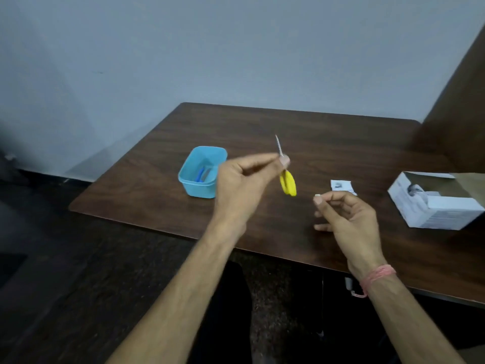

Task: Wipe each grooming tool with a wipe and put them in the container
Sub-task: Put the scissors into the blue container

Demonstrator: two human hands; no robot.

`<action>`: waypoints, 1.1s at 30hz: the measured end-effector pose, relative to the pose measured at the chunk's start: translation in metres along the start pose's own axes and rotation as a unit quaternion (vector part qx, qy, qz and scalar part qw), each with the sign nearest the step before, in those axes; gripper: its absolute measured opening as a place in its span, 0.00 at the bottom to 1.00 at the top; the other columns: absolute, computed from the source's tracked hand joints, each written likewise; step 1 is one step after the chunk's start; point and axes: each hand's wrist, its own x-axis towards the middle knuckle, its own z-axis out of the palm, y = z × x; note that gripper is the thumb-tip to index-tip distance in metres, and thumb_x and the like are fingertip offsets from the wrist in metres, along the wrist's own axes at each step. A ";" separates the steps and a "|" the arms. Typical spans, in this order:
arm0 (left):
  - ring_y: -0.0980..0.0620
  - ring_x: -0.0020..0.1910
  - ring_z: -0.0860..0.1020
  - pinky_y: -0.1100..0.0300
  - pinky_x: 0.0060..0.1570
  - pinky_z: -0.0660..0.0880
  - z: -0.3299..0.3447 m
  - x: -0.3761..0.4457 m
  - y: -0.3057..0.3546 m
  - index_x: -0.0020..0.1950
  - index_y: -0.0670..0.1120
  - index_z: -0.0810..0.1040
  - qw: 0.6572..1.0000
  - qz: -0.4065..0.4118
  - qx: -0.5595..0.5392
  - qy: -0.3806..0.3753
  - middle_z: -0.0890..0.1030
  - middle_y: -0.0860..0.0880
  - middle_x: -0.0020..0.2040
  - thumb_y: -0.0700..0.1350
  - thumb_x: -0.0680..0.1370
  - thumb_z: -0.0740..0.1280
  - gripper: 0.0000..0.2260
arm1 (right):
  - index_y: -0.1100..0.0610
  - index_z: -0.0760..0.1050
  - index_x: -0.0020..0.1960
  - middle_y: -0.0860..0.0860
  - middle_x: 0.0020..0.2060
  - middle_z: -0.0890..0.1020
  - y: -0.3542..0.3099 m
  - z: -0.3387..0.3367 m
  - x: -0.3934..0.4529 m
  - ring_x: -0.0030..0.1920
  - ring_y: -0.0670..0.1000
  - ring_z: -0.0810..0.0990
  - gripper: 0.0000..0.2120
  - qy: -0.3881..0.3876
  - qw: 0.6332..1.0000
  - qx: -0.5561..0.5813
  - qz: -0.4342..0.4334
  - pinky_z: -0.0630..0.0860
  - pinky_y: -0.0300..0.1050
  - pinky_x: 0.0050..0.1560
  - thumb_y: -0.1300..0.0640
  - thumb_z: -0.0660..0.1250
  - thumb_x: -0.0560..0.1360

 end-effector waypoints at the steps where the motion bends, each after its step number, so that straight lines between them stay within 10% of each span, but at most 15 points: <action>1: 0.59 0.35 0.82 0.68 0.37 0.78 -0.016 0.012 0.017 0.51 0.46 0.93 0.998 0.031 0.045 0.025 0.91 0.51 0.43 0.43 0.78 0.83 0.03 | 0.56 0.84 0.49 0.52 0.44 0.88 0.002 0.001 0.004 0.42 0.51 0.84 0.03 -0.004 1.000 -0.019 -0.004 0.85 0.43 0.35 0.60 0.78 0.80; 4: 0.60 0.43 0.88 0.62 0.47 0.80 -0.071 0.051 0.058 0.48 0.54 0.93 0.958 0.075 0.260 0.098 0.90 0.57 0.41 0.53 0.75 0.84 0.05 | 0.54 0.85 0.48 0.56 0.45 0.88 0.005 0.003 0.013 0.39 0.51 0.84 0.05 -0.003 0.997 -0.072 -0.014 0.83 0.44 0.32 0.57 0.80 0.79; 8: 0.48 0.50 0.86 0.57 0.48 0.77 -0.100 0.094 0.074 0.47 0.57 0.93 0.820 0.008 0.567 0.083 0.89 0.56 0.44 0.54 0.73 0.81 0.05 | 0.53 0.85 0.47 0.52 0.40 0.87 0.007 0.008 0.010 0.37 0.50 0.86 0.05 -0.005 0.990 -0.134 -0.032 0.81 0.42 0.30 0.54 0.80 0.78; 16: 0.42 0.49 0.82 0.53 0.49 0.75 -0.081 0.119 0.036 0.52 0.48 0.87 0.673 -0.046 0.738 -0.002 0.84 0.50 0.45 0.52 0.70 0.83 0.15 | 0.52 0.85 0.45 0.52 0.37 0.86 0.006 0.001 0.004 0.34 0.50 0.85 0.05 -0.003 0.989 -0.137 -0.051 0.81 0.43 0.31 0.55 0.81 0.78; 24: 0.46 0.47 0.82 0.51 0.51 0.75 -0.080 0.122 0.019 0.61 0.46 0.83 0.649 -0.067 0.757 -0.046 0.82 0.49 0.48 0.51 0.78 0.77 0.15 | 0.52 0.85 0.45 0.53 0.37 0.86 0.005 0.005 0.001 0.32 0.49 0.84 0.06 -0.004 0.987 -0.148 -0.056 0.80 0.41 0.30 0.55 0.81 0.78; 33: 0.41 0.49 0.86 0.54 0.47 0.74 -0.076 0.094 0.028 0.53 0.52 0.90 0.701 0.036 0.711 0.048 0.89 0.49 0.48 0.50 0.77 0.76 0.07 | 0.51 0.86 0.47 0.50 0.40 0.88 0.003 0.005 -0.001 0.34 0.51 0.86 0.04 -0.009 0.988 -0.146 -0.050 0.81 0.44 0.31 0.54 0.81 0.78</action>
